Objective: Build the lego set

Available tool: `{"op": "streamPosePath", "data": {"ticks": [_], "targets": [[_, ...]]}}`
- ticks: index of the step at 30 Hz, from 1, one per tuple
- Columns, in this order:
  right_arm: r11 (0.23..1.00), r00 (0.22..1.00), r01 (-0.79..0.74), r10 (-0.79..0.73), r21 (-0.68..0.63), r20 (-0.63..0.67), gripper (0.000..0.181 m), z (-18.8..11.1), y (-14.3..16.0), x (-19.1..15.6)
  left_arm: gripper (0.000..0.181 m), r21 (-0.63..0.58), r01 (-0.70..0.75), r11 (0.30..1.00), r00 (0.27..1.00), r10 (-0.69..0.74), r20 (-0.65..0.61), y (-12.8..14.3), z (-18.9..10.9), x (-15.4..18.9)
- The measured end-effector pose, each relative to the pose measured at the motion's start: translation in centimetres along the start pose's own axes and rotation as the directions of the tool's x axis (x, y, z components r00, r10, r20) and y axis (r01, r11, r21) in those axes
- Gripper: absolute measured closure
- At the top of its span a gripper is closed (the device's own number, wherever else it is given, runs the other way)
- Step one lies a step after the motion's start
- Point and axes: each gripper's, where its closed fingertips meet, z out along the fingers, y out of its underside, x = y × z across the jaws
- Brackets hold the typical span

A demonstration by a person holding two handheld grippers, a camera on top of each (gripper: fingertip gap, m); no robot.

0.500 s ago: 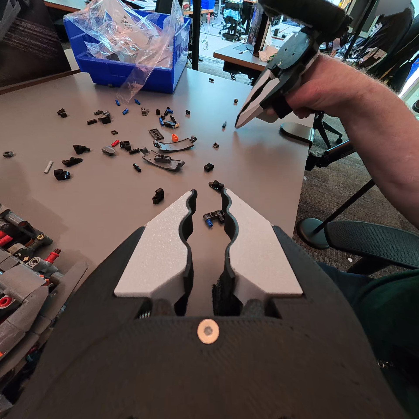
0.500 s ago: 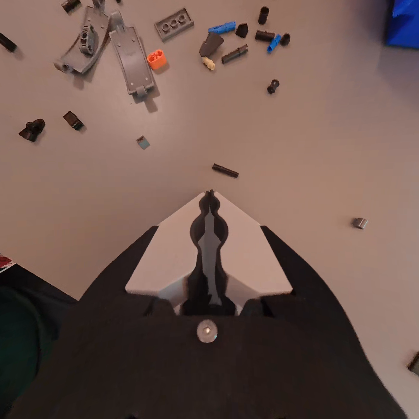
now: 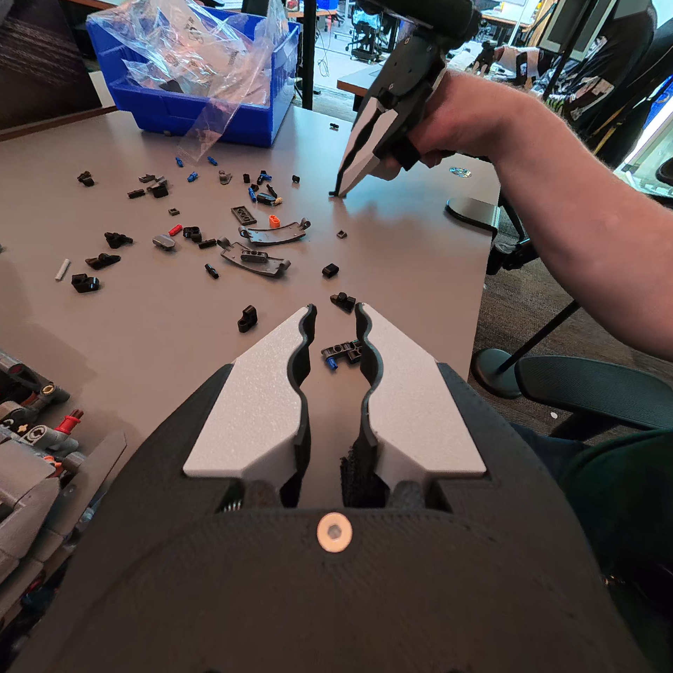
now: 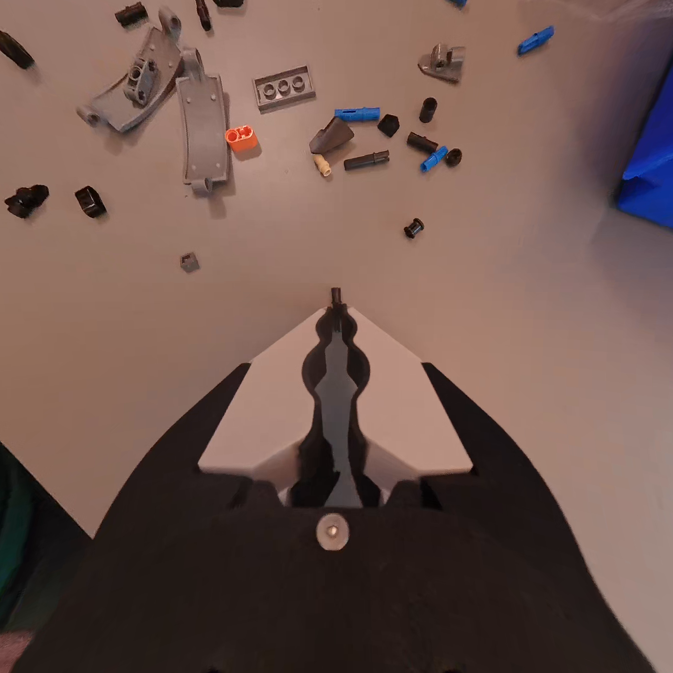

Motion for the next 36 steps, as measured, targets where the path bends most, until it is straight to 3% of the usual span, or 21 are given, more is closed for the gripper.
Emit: {"op": "streamPosePath", "data": {"ticks": [6, 11, 13, 16, 19, 25, 28, 36], "targets": [[0.994, 0.994, -0.056, 0.047, 0.092, 0.099, 0.181, 0.0, -0.5, -1.2, 0.162, 0.020, -0.012, 1.000, 1.000, 0.012, 0.002, -0.4, 0.1, -0.1], [0.949, 0.923, -0.067, -0.059, 0.310, 0.380, 0.180, -3.1, -5.3, -9.3, 0.160, 0.086, -0.222, 0.971, 0.975, 0.219, 0.047, -2.2, 0.5, 1.2], [0.942, 0.873, -0.028, -0.140, 0.334, 0.467, 0.180, -4.2, -6.7, -13.1, 0.158, 0.094, -0.369, 0.925, 0.926, 0.357, 0.120, -3.1, 0.5, 1.5], [0.942, 0.794, 0.040, -0.233, 0.334, 0.561, 0.180, -5.0, -8.0, -17.7, 0.155, 0.056, -0.595, 0.802, 0.793, 0.575, 0.200, -3.9, 0.9, 2.5], [0.941, 0.729, 0.079, -0.280, 0.329, 0.625, 0.180, -5.3, -8.7, -20.6, 0.154, 0.017, -0.706, 0.708, 0.693, 0.686, 0.223, -3.8, 1.3, 3.5], [0.956, 0.694, 0.125, -0.275, 0.265, 0.666, 0.180, -4.3, -8.5, -22.6, 0.161, 0.031, -0.756, 0.654, 0.641, 0.728, 0.244, -3.8, 1.1, 4.3], [0.962, 0.686, 0.126, -0.262, 0.244, 0.679, 0.180, -3.9, -8.5, -22.8, 0.178, -0.018, -0.792, 0.611, 0.585, 0.766, 0.267, -3.4, 1.3, 4.2], [0.964, 0.653, 0.140, -0.262, 0.226, 0.711, 0.180, -3.9, -8.5, -22.6, 0.165, -0.022, -0.793, 0.609, 0.583, 0.769, 0.264, -3.2, 1.3, 3.9]]}}
